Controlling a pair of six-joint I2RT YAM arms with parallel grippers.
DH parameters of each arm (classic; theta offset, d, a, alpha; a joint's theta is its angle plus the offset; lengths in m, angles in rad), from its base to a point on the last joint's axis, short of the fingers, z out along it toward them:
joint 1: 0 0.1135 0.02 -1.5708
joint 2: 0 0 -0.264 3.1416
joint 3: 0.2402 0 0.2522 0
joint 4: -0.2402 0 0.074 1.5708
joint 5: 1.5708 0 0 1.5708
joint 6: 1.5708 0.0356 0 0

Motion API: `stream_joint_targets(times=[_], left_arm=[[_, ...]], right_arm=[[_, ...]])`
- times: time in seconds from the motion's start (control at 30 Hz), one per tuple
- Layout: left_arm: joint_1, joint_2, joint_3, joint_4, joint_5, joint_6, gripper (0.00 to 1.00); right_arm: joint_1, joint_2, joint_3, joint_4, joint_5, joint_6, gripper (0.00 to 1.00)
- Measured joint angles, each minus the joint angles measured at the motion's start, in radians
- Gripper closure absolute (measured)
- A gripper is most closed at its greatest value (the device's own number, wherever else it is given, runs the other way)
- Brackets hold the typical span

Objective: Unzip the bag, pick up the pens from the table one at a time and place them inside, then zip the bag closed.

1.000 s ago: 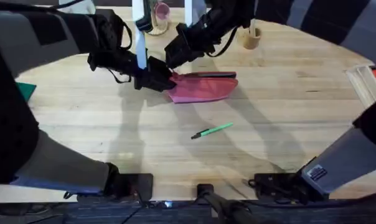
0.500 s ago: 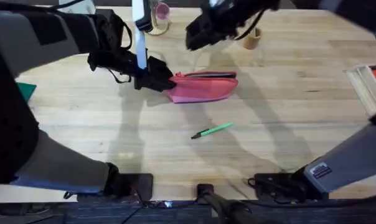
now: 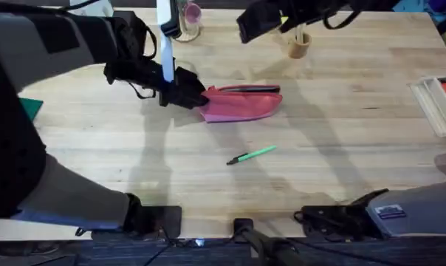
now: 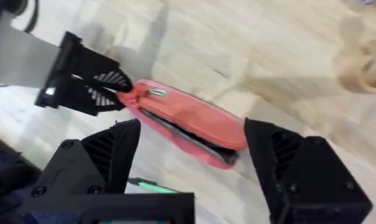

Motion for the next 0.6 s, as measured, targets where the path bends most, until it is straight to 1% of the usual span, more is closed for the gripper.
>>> stream_joint_targets(times=[0.17,0.23,0.33,0.37,0.4,0.5,0.53,0.57,0.6], left_arm=[[0.000,0.000,0.000,0.000,0.000,0.000,0.959],[0.000,0.000,0.000,0.000,0.000,0.000,0.958],[0.000,0.000,0.000,0.000,0.000,0.001,0.913],[0.000,0.000,0.000,0.000,0.000,0.001,0.878],[0.000,0.000,0.000,0.000,0.001,0.001,0.807],[0.000,0.000,0.000,0.000,0.007,-0.001,0.407],[0.000,0.000,0.000,-0.001,0.008,0.000,0.292],[0.000,0.000,0.000,0.000,0.010,0.001,0.149],[0.000,0.000,0.000,-0.001,0.012,-0.004,0.046]], right_arm=[[0.000,-0.046,0.000,0.000,0.054,-0.014,0.006],[0.000,-0.047,0.000,0.000,0.058,-0.014,0.006],[0.000,-0.047,0.000,-0.001,0.061,-0.017,0.006],[0.000,-0.047,0.000,-0.001,0.061,-0.017,0.006],[0.000,-0.047,0.000,-0.001,0.062,-0.017,0.006],[0.000,-0.047,0.000,-0.001,0.062,-0.017,0.006],[0.000,-0.047,0.000,-0.001,0.062,-0.017,0.006],[0.000,-0.047,0.000,-0.001,0.062,-0.017,0.005],[0.000,-0.047,0.000,-0.001,0.062,-0.017,0.005]])
